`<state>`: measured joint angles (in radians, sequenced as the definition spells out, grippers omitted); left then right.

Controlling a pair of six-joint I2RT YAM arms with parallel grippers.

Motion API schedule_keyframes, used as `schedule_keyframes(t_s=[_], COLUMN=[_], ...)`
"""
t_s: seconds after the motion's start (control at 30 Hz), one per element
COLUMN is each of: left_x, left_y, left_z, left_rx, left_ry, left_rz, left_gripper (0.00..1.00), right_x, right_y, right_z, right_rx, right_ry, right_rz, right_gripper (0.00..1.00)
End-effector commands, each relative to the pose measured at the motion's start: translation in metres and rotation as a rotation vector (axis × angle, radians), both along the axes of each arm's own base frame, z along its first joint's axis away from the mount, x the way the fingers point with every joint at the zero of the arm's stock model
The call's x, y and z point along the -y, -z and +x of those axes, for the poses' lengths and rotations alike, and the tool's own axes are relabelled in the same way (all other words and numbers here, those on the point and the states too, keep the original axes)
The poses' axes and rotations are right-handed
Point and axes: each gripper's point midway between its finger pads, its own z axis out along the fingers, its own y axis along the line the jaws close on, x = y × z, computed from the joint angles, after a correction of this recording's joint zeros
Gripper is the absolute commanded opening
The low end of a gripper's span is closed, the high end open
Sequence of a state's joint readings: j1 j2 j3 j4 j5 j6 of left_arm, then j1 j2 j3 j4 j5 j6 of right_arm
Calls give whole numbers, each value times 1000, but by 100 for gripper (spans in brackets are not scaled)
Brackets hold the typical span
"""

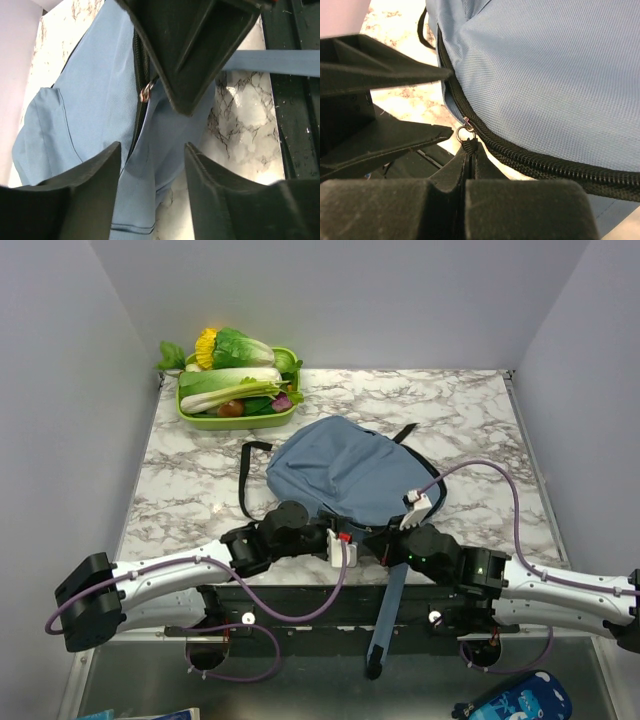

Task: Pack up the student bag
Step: Zip the student bag at the center of the board.

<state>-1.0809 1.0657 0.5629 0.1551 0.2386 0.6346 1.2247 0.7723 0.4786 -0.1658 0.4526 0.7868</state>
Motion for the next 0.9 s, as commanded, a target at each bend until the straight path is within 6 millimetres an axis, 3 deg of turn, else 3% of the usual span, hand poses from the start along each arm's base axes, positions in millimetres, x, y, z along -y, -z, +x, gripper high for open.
schedule_keyframes(t_s=[0.0, 0.13, 0.23, 0.3, 0.4, 0.5, 0.53, 0.63, 0.87], left_x=[-6, 1, 10, 15, 15, 13, 12, 9, -6], left_y=[0, -19, -23, -15, -3, 9, 13, 22, 34], left_z=[-8, -4, -4, -7, -12, -16, -17, -20, -16], left_rx=[24, 47, 72, 81, 89, 88, 93, 95, 140], left_ry=[28, 23, 64, 99, 139, 164, 180, 194, 170], left_rz=[-2, -48, -60, -40, -3, 21, 31, 57, 111], left_gripper=[63, 70, 70, 68, 57, 35, 21, 3, 0], right_x=[8, 2, -4, -6, -3, 2, 3, 7, 46], right_y=[18, 23, 20, 13, 6, 2, 0, -6, -13], right_z=[-17, -33, -40, -43, -46, -45, -43, -40, -34], right_rx=[-75, -135, -150, -156, -165, -167, -165, -173, -231], right_ry=[-36, -110, -163, -182, -184, -164, -155, -110, 68], right_rz=[-3, -5, 5, 3, 4, 11, 16, 26, 21], right_gripper=[0, 0, 0, 0, 0, 0, 0, 1, 0])
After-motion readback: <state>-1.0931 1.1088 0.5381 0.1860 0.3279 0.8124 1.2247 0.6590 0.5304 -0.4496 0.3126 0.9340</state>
